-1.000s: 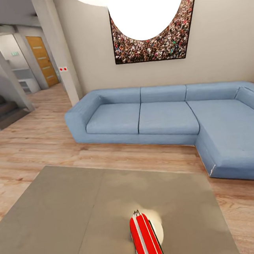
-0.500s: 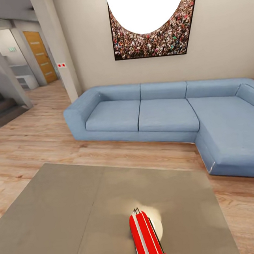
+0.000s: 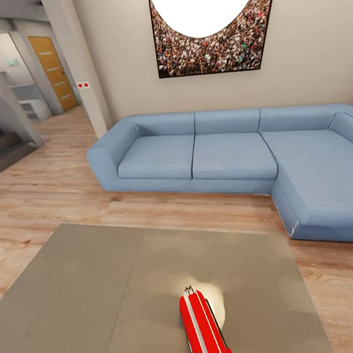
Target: Turn on the radio receiver that's on the table in the living room.
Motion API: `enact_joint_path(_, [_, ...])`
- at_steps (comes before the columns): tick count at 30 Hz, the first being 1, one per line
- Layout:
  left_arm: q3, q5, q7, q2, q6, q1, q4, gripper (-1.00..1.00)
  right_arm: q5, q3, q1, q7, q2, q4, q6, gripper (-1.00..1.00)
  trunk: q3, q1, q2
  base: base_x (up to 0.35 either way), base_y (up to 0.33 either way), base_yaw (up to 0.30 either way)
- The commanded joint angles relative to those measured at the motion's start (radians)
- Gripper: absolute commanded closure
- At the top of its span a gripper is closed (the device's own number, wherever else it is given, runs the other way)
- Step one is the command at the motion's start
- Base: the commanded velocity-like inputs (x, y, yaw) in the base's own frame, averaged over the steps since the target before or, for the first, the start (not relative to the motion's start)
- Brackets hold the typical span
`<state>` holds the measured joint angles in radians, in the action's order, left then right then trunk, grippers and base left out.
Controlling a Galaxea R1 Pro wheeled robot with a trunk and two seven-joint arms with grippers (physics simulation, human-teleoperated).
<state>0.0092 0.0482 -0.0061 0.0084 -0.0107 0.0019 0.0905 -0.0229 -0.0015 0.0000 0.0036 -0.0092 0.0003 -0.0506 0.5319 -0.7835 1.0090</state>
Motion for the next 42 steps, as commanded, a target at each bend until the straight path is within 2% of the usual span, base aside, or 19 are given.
enact_joint_path(1, [0.0,0.0,0.0,0.0,0.0,0.0,0.0,-1.0,0.0,0.0,0.0,0.0,0.0,0.0,0.0,-1.0,0.002,0.0,0.0,0.0,0.0,0.0])
enact_joint_path(42, [-0.001,0.001,0.0,0.001,0.0,0.0,0.0,-1.0,0.0,0.003,0.0,0.0,0.0,0.0,0.0,-1.0,0.068,0.0,0.0,0.0,0.0,0.0])
